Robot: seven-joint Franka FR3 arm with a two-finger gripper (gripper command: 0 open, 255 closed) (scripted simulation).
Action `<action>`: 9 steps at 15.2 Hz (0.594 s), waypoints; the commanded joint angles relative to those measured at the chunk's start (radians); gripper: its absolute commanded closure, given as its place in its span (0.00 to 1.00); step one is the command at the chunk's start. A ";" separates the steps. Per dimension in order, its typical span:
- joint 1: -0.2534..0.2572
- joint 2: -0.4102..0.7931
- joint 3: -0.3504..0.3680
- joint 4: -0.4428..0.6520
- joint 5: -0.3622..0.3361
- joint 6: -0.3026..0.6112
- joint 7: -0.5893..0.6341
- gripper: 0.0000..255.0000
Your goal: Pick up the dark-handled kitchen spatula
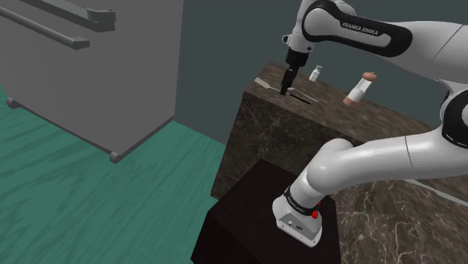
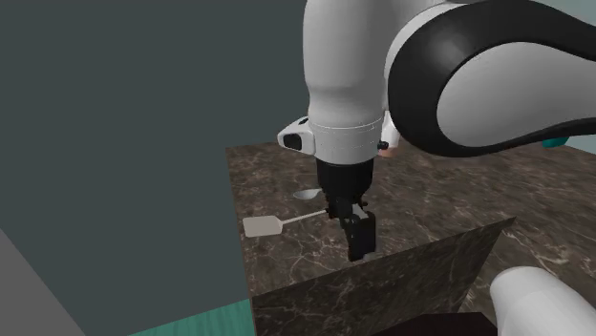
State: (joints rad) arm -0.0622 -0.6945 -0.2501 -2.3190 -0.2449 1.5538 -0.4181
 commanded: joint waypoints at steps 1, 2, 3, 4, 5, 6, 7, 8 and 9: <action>-0.002 0.040 -0.053 0.028 -0.019 0.029 -0.067 0.00; -0.002 0.064 -0.079 0.046 -0.025 0.042 -0.099 0.00; -0.001 0.088 -0.106 0.065 -0.029 0.055 -0.132 0.00; 0.000 0.114 -0.132 0.085 -0.031 0.068 -0.164 0.00; 0.003 0.142 -0.158 0.107 -0.032 0.081 -0.197 0.00; 0.005 0.170 -0.184 0.130 -0.030 0.093 -0.231 0.00; 0.009 0.200 -0.211 0.154 -0.026 0.105 -0.265 0.00; 0.013 0.232 -0.238 0.180 -0.021 0.116 -0.300 0.00; 0.018 0.265 -0.265 0.207 -0.012 0.127 -0.336 0.00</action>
State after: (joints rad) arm -0.0467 -0.4578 -0.4859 -2.1293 -0.2604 1.6639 -0.7147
